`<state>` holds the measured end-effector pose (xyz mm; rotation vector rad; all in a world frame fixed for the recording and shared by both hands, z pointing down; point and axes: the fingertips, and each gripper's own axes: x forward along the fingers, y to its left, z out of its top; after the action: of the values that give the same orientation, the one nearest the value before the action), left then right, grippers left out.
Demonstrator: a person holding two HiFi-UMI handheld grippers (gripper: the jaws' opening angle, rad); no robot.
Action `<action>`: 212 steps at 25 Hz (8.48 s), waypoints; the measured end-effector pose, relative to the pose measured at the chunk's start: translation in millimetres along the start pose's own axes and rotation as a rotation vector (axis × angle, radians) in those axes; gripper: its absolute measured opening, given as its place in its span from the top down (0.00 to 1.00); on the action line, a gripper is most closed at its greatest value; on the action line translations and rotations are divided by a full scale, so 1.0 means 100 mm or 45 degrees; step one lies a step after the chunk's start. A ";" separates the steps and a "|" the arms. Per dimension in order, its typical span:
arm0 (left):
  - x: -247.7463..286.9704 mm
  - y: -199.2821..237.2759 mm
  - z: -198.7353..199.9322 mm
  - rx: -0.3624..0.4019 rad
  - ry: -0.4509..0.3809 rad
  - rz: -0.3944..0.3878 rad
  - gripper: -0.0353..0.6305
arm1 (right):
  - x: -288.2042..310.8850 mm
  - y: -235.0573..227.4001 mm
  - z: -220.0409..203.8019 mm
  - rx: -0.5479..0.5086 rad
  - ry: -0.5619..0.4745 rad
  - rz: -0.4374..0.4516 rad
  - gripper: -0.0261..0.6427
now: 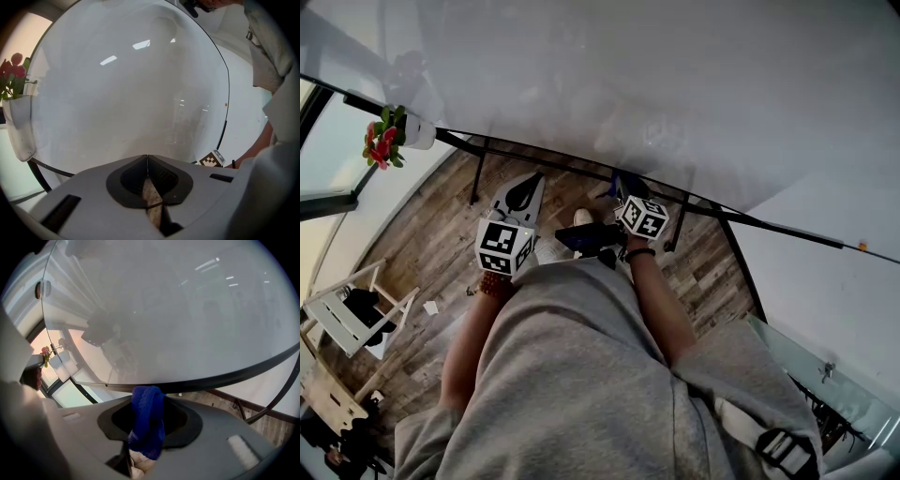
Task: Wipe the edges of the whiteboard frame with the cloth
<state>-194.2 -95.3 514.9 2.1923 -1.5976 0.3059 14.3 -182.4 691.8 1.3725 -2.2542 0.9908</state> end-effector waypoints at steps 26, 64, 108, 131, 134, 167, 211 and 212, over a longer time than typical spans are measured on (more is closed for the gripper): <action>-0.14 0.55 0.15 0.017 0.005 -0.026 0.93 | 0.22 0.56 -0.06 -0.022 0.021 0.021 0.75; -0.44 1.13 0.18 0.056 0.052 -0.169 0.93 | 0.60 1.37 -0.17 0.009 0.025 0.023 0.75; -1.23 1.80 -0.07 -0.045 0.056 -0.068 0.93 | 1.08 2.32 -0.27 0.111 0.033 0.143 0.75; -1.85 2.35 -0.20 -0.148 -0.025 0.051 0.93 | 1.34 2.87 -0.36 0.063 0.052 0.092 0.75; -1.88 2.40 -0.20 -0.155 -0.033 0.060 0.93 | 1.38 2.94 -0.37 0.054 0.059 0.098 0.75; -2.60 3.09 -0.34 -0.212 -0.095 0.226 0.93 | 1.66 3.89 -0.47 0.061 0.026 0.228 0.75; -2.05 2.32 -0.71 -0.311 0.008 0.087 0.93 | 1.03 4.32 -0.53 -0.244 0.148 0.865 0.73; -1.95 2.20 -0.71 -0.294 0.025 0.059 0.93 | 0.95 4.24 -0.50 -0.238 0.141 0.885 0.73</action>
<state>-460.5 46.3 541.6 1.9753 -1.5891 0.1473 -404.9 -82.3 616.0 0.4312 -2.7013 0.9729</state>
